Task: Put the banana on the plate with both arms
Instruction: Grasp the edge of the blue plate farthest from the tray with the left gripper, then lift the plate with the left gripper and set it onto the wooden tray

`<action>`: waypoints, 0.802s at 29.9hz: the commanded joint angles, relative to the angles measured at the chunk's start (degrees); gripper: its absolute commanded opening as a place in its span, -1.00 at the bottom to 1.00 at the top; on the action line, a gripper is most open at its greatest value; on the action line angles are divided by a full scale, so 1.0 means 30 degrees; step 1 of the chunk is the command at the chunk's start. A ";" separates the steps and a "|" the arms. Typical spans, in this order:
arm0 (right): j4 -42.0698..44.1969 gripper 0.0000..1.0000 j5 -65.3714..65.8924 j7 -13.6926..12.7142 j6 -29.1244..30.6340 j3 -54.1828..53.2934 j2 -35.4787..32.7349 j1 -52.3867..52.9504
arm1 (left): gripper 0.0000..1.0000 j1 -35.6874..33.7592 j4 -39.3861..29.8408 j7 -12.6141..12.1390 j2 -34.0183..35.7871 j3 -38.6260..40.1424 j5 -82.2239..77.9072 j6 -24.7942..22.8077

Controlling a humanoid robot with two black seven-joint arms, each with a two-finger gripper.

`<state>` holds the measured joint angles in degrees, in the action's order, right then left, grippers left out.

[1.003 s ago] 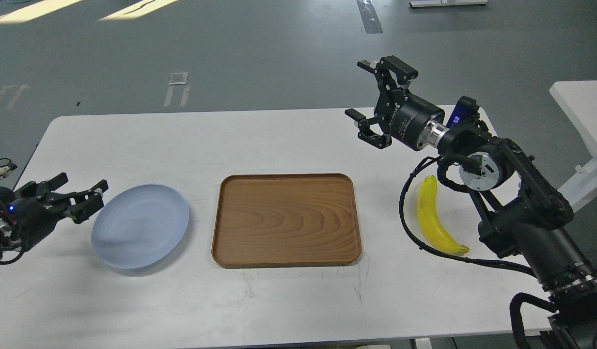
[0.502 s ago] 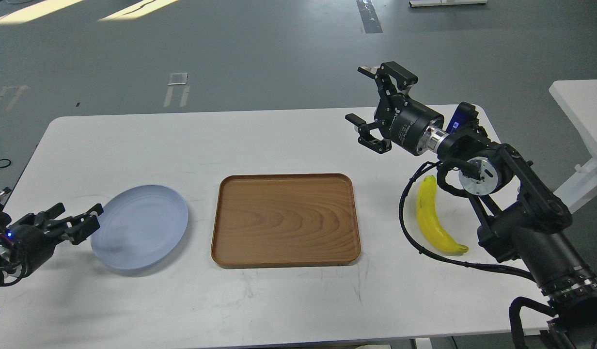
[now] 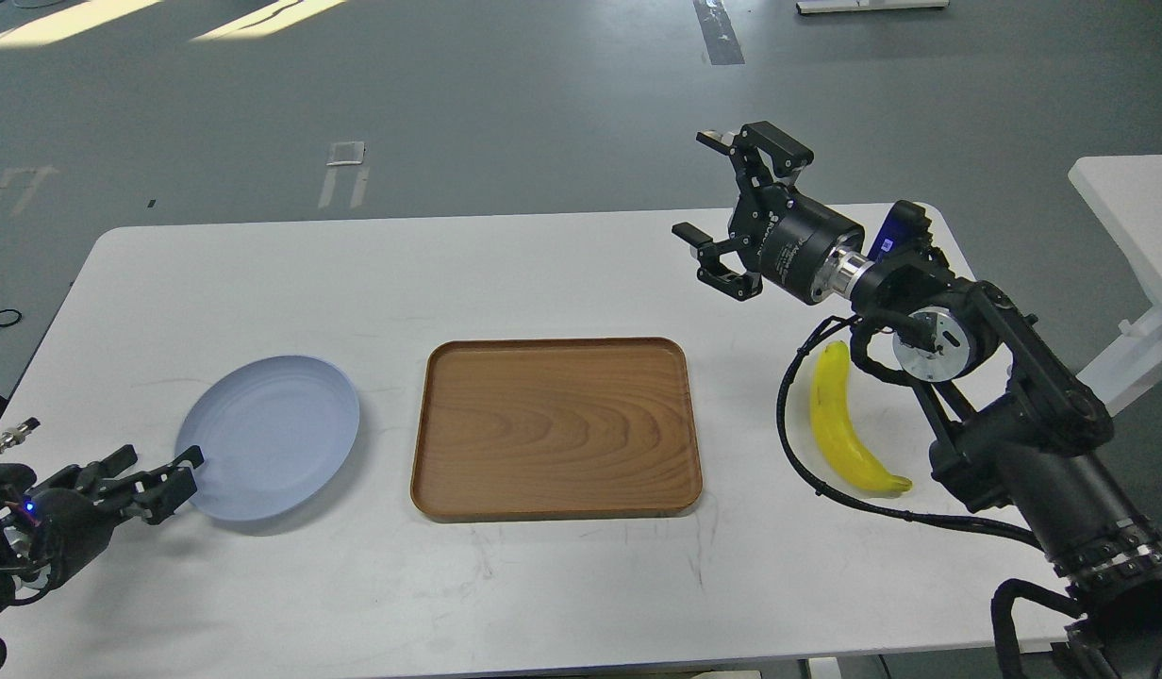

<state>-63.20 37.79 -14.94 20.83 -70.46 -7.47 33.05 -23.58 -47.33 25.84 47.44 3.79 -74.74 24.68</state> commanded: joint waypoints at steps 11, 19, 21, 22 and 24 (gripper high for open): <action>0.0001 1.00 0.0029 0.0028 -0.0001 -0.0011 -0.0001 -0.0205 | -1.00 -0.0228 -0.0043 0.0586 -0.0024 0.0056 0.0011 0.0270; 0.0001 1.00 0.0029 0.0057 -0.0001 -0.0040 -0.0001 -0.0352 | -1.00 -0.0665 -0.0365 0.0720 -0.0112 0.0145 -0.0019 0.0417; 0.0001 1.00 0.0000 0.0057 -0.0001 -0.0069 -0.0001 -0.0381 | -1.00 -0.0957 -0.0510 0.0720 -0.0025 0.0115 -0.0019 0.0329; 0.0001 1.00 0.0000 0.0057 -0.0001 -0.0069 -0.0001 -0.0381 | -1.00 -0.1163 -0.0599 0.0720 0.0005 0.0115 -0.0019 0.0299; -0.0029 1.00 0.0000 0.0057 -0.0001 -0.0098 -0.0030 -0.0381 | -1.00 -0.2156 -0.1357 0.0720 0.0238 0.0027 -0.0193 0.0241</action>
<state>-63.20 37.88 -14.77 20.83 -70.63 -7.47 31.93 -26.88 -49.12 27.99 47.40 4.13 -74.85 25.71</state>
